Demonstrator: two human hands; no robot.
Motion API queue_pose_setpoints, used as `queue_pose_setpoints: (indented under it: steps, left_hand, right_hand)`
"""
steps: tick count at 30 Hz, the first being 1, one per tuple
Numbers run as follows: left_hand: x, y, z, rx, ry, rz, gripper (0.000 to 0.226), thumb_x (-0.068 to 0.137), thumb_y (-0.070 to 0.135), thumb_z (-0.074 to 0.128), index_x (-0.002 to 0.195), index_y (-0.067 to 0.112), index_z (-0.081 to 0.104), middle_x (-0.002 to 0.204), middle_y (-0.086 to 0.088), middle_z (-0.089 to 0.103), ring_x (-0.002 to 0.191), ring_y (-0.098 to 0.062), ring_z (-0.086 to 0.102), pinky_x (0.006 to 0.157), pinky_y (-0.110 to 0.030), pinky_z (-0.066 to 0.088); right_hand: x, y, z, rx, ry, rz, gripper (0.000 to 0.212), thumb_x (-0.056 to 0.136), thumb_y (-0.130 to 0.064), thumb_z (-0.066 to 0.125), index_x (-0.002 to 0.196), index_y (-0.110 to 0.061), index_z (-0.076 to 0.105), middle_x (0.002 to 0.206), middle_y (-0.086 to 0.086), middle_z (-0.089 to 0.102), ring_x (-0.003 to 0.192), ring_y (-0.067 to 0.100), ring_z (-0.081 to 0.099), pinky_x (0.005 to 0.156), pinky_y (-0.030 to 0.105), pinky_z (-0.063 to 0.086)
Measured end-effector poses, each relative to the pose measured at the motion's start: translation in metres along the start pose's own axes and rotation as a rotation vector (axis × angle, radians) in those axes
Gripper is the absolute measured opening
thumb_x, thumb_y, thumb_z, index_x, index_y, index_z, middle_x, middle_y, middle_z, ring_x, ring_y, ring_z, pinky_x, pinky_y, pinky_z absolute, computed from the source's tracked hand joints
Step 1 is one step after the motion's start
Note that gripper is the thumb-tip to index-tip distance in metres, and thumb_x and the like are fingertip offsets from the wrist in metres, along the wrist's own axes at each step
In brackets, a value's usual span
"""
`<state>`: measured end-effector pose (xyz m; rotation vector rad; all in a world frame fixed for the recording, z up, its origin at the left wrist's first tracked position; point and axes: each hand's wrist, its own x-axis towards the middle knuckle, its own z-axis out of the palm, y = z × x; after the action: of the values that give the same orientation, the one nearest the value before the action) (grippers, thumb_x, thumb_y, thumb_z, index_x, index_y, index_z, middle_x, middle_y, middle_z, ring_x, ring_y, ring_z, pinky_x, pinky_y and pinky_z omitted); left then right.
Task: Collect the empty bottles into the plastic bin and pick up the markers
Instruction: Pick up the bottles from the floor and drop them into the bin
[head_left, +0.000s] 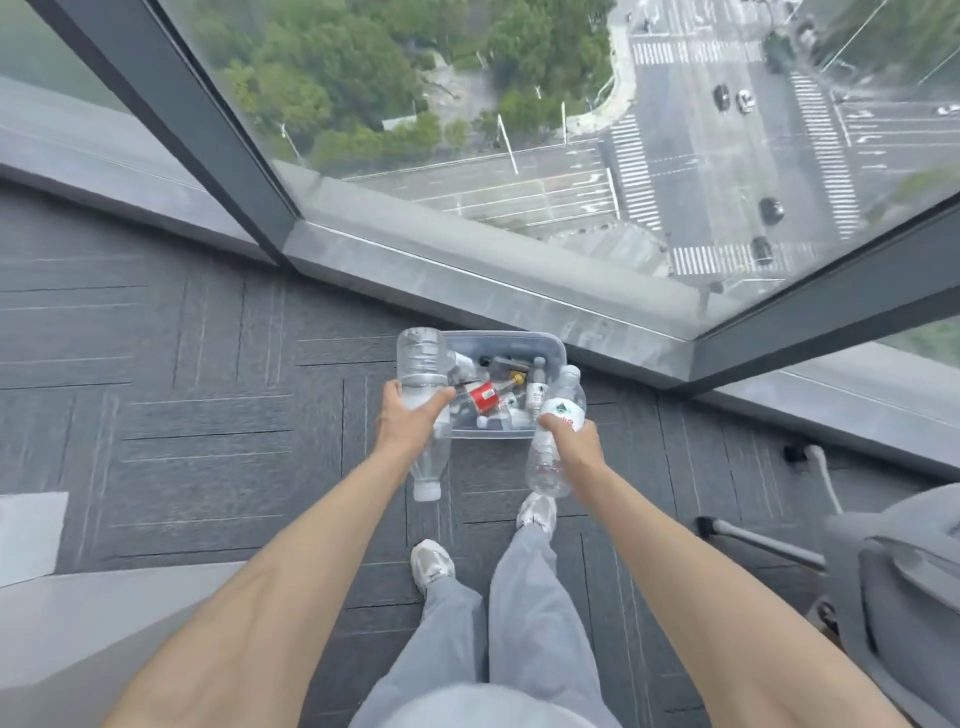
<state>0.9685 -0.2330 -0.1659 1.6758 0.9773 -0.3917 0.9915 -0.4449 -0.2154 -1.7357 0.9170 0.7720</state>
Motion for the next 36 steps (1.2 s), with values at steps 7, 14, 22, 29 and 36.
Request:
queue_pose_setpoints:
  steps: [7, 14, 22, 29, 36]
  left_hand:
    - [0.059, -0.014, 0.023, -0.012, 0.044, -0.105, 0.067, 0.082, 0.043, 0.070, 0.135, 0.019, 0.037, 0.120, -0.001, 0.053, 0.081, -0.006, 0.054, 0.064, -0.022, 0.042]
    - [0.085, -0.025, 0.047, -0.017, 0.064, -0.144, 0.059, 0.086, 0.039, 0.068, 0.133, 0.018, 0.038, 0.120, 0.002, 0.049, 0.081, -0.002, 0.050, 0.062, -0.018, 0.036]
    - [0.073, -0.003, 0.059, 0.054, 0.031, -0.155, 0.065, 0.083, 0.045, 0.069, 0.135, 0.020, 0.038, 0.119, 0.003, 0.048, 0.106, -0.019, 0.048, 0.083, -0.031, 0.035]
    - [0.065, 0.028, 0.069, 0.107, -0.005, -0.080, 0.070, 0.073, 0.051, 0.074, 0.131, 0.023, 0.046, 0.124, -0.001, 0.058, 0.103, -0.017, 0.059, 0.088, -0.040, 0.051]
    - [0.061, 0.036, 0.090, 0.129, 0.007, -0.096, 0.109, 0.050, 0.082, 0.066, 0.141, 0.034, 0.032, 0.139, -0.003, 0.051, 0.125, -0.030, 0.050, 0.101, -0.053, 0.044]
  right_hand:
    - [0.089, -0.029, 0.026, -0.148, 0.010, -0.034, 0.081, 0.074, -0.049, 0.072, 0.140, -0.016, 0.038, 0.128, 0.012, 0.057, 0.114, 0.031, 0.057, 0.098, 0.050, 0.049]
    - [0.126, -0.043, 0.029, -0.141, 0.023, -0.073, 0.083, 0.090, -0.046, 0.059, 0.157, -0.021, 0.017, 0.160, 0.008, 0.031, 0.147, 0.029, 0.029, 0.118, 0.045, 0.027]
    - [0.104, -0.036, -0.003, -0.094, 0.016, -0.028, 0.062, 0.094, -0.034, 0.057, 0.150, -0.019, 0.036, 0.148, 0.002, 0.048, 0.134, 0.024, 0.046, 0.111, 0.041, 0.037]
    - [0.087, -0.049, -0.031, -0.088, -0.061, -0.026, 0.054, 0.093, -0.032, 0.058, 0.144, -0.018, 0.047, 0.138, 0.002, 0.054, 0.126, 0.023, 0.051, 0.105, 0.038, 0.039]
    - [0.069, -0.050, -0.047, -0.087, -0.170, -0.055, 0.047, 0.086, -0.038, 0.059, 0.131, -0.024, 0.055, 0.126, 0.001, 0.063, 0.113, 0.020, 0.061, 0.104, 0.048, 0.048]
